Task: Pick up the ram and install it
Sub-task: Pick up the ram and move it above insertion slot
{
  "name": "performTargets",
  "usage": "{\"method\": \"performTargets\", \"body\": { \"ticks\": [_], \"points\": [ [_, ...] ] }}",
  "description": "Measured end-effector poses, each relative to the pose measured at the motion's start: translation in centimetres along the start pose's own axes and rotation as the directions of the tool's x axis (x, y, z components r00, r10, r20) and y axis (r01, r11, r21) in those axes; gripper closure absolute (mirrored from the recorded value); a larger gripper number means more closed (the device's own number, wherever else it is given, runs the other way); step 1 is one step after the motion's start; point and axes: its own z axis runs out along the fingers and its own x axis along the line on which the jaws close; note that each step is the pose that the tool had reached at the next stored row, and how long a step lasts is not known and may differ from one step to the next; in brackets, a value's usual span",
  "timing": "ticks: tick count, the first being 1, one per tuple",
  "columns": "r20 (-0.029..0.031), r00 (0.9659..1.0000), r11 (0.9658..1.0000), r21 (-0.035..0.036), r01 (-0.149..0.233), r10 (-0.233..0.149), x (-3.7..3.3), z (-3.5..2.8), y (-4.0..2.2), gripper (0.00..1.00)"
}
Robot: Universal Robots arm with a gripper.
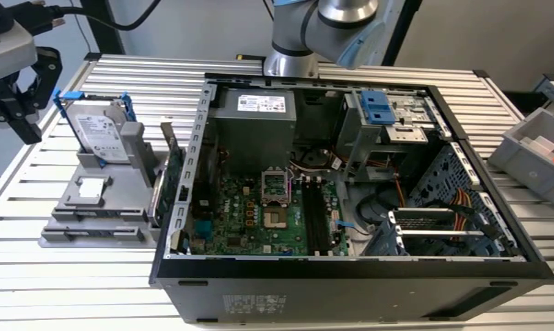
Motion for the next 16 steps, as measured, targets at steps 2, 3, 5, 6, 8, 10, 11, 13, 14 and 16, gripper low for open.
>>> {"method": "performTargets", "body": {
  "ticks": [2, 3, 5, 6, 8, 10, 11, 13, 14, 16],
  "points": [
    [-0.0003, 0.9999, 0.9999, -0.0002, 0.010, -0.010, 0.00, 0.00, 0.00, 1.00],
    [-0.0006, 0.9999, 0.9999, -0.0003, 0.017, -0.017, 0.00, 0.00, 0.00, 1.00],
    [-0.0012, 0.9995, 0.9995, -0.0006, 0.031, -0.031, 0.00, 0.00, 0.00, 1.00],
    [-0.0014, 0.9993, 0.9993, -0.0007, 0.039, -0.039, 0.00, 0.00, 0.01, 1.00],
    [-0.0019, 0.9986, 0.9986, -0.0009, 0.053, -0.053, 0.00, 0.00, 0.00, 1.00],
    [-0.0025, 0.9977, 0.9977, -0.0012, 0.068, -0.068, 0.00, 0.00, 0.00, 1.00],
    [-0.0027, 0.9971, 0.9971, -0.0014, 0.076, -0.076, 0.00, 0.00, 0.00, 1.00],
    [-0.0033, 0.9959, 0.9959, -0.0017, 0.091, -0.091, 0.00, 0.00, 0.00, 1.00],
    [-0.0036, 0.9952, 0.9952, -0.0018, 0.098, -0.098, 0.00, -0.01, 0.00, 1.00],
    [-0.0042, 0.9936, 0.9936, -0.0021, 0.113, -0.113, 0.00, -0.01, 0.00, 1.00]
  ]
}}
